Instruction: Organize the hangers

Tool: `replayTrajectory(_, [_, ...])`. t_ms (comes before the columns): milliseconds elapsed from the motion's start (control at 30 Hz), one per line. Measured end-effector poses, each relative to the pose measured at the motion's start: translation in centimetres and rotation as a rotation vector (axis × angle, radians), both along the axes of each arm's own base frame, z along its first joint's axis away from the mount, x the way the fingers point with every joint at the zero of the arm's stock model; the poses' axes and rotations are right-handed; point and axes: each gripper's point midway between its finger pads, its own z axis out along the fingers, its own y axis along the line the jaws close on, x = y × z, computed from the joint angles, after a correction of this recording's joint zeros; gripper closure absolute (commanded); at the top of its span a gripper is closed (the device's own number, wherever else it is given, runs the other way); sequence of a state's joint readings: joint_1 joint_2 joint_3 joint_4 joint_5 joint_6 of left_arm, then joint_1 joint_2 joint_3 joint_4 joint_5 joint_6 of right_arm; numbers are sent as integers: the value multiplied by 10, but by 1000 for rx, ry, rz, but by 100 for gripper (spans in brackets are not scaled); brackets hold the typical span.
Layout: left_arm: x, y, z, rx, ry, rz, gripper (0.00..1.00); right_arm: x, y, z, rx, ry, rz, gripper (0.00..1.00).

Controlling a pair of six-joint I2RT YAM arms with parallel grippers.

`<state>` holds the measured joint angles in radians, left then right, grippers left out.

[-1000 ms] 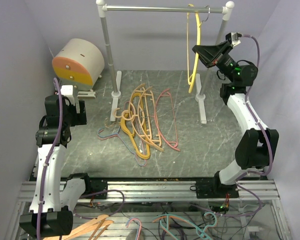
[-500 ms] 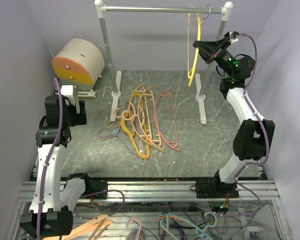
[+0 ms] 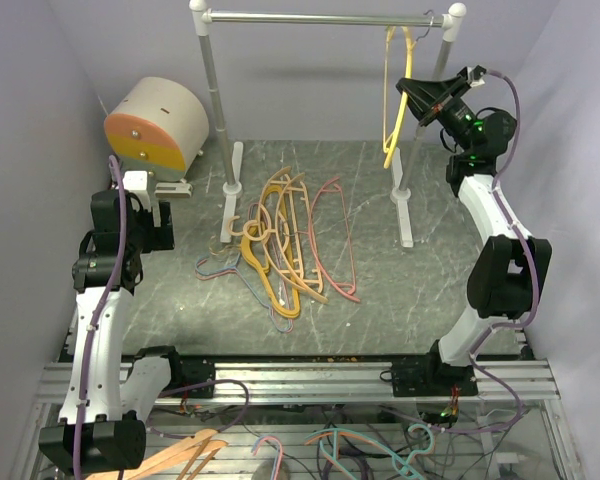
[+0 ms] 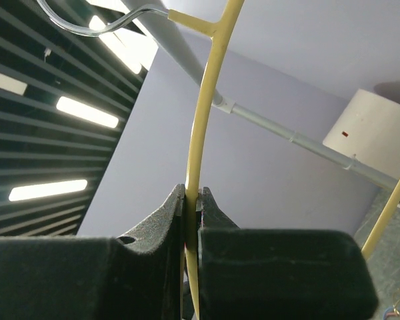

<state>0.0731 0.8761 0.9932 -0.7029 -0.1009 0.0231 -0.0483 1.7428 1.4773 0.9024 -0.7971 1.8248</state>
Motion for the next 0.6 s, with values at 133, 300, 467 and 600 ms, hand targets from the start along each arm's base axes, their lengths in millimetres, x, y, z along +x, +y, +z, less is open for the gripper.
replayTrajectory(133, [0, 0, 0, 3, 1, -2, 1, 5, -2, -10, 11, 43, 0, 100])
replayTrajectory(300, [0, 0, -1, 3, 3, -2, 1, 7, -7, -15, 23, 56, -11, 100])
replayTrajectory(467, [0, 0, -2, 5, 5, -3, 1, 4, -21, -19, 48, 35, -49, 100])
replayTrajectory(600, [0, 0, -2, 6, 6, -4, 1, 2, -33, -17, 66, 28, -72, 100])
